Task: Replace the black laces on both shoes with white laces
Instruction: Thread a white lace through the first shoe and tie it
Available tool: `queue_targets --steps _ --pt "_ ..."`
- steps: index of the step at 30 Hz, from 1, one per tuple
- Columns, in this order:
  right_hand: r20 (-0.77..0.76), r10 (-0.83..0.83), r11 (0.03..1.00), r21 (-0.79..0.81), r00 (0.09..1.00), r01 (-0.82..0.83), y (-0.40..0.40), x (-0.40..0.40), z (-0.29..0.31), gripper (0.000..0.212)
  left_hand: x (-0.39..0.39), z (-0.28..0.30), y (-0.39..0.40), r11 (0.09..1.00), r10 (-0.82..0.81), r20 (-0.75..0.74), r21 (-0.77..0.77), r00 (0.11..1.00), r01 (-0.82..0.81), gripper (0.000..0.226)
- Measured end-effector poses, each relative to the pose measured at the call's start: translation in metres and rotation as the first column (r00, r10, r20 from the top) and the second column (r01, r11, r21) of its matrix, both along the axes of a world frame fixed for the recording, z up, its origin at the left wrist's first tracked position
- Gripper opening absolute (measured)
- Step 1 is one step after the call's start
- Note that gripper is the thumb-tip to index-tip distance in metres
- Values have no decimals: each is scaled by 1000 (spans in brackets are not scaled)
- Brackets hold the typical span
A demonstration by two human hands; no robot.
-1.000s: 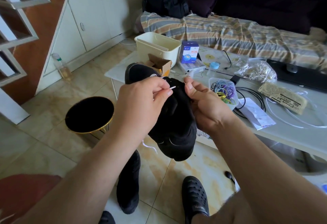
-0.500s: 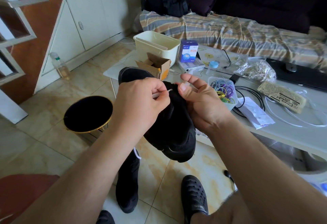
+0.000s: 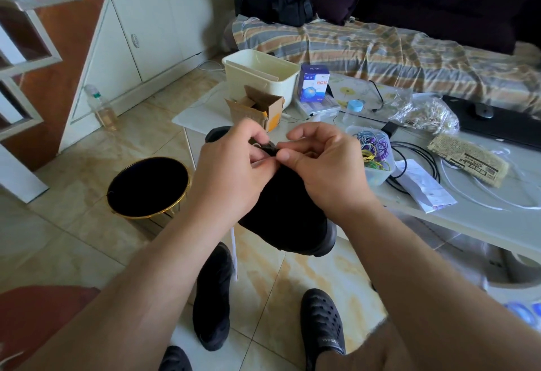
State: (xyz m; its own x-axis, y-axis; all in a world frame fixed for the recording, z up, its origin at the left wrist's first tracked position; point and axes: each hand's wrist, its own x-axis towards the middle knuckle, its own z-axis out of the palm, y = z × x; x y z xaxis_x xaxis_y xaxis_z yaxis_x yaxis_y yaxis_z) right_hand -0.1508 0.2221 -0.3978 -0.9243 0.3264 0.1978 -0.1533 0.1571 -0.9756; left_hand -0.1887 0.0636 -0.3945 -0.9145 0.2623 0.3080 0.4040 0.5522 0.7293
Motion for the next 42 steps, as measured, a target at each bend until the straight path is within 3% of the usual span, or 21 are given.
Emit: queue_targets --steps 3,5,9,13,18,20,22,26,30,33,35,36,38,40,42 --pt "-16 16 999 51 1000 -15 -1 1 -4 29 -4 -2 -3 997 -74 123 22 990 72 20" --pt "-21 29 997 69 999 -28 -4 1 -7 28 -5 -4 -4 998 -57 128 24 990 55 16" --pt "46 11 968 -249 999 1 -1 -4 -5 8 -3 -3 -7 999 6 16 52 1000 -7 15" --pt "145 121 977 -192 982 -92 -3 -4 -10 16 -2 -3 -9 998 -9 -43 67 999 12 19" --pt "54 184 928 -339 981 -155 -11 0 -5 18 -1 -2 -11 999 -38 -195 19 980 43 24" --pt "25 230 892 -404 973 -201 -13 3 -4 8 -1 -2 -11 997 -73 -270 -45 960 63 21" --pt "30 259 899 -373 965 -230 -17 6 -5 17 -3 -2 -12 993 -72 -332 -114 940 36 18" --pt "92 78 986 -156 993 -63 -21 0 -15 9 -11 -5 -20 985 -106 -310 -166 945 56 40" --pt "187 -99 960 -241 977 143 -18 -10 -26 8 -9 -10 -18 947 -158 -271 -315 950 67 80" --pt "243 -176 871 -414 954 266 -13 -15 -27 10 -8 -18 -23 952 17 -302 -286 953 -108 88" --pt "260 -198 828 -471 945 303 -10 -17 -24 12 -7 -24 -27 957 180 -160 -198 971 -210 81" --pt "258 -208 817 -484 943 312 -8 -17 -23 15 -8 -27 -27 968 225 43 -129 973 -218 72" --pt "247 -207 816 -490 947 306 -7 -18 -22 18 -9 -29 -26 969 113 487 138 866 -204 42" --pt "239 -178 853 -446 955 271 -8 -17 -25 3 -11 -35 -24 951 70 523 223 850 -216 16" --pt "230 -118 893 -402 966 205 -11 -15 -28 20 -12 -36 -23 960 153 418 152 896 -235 17"
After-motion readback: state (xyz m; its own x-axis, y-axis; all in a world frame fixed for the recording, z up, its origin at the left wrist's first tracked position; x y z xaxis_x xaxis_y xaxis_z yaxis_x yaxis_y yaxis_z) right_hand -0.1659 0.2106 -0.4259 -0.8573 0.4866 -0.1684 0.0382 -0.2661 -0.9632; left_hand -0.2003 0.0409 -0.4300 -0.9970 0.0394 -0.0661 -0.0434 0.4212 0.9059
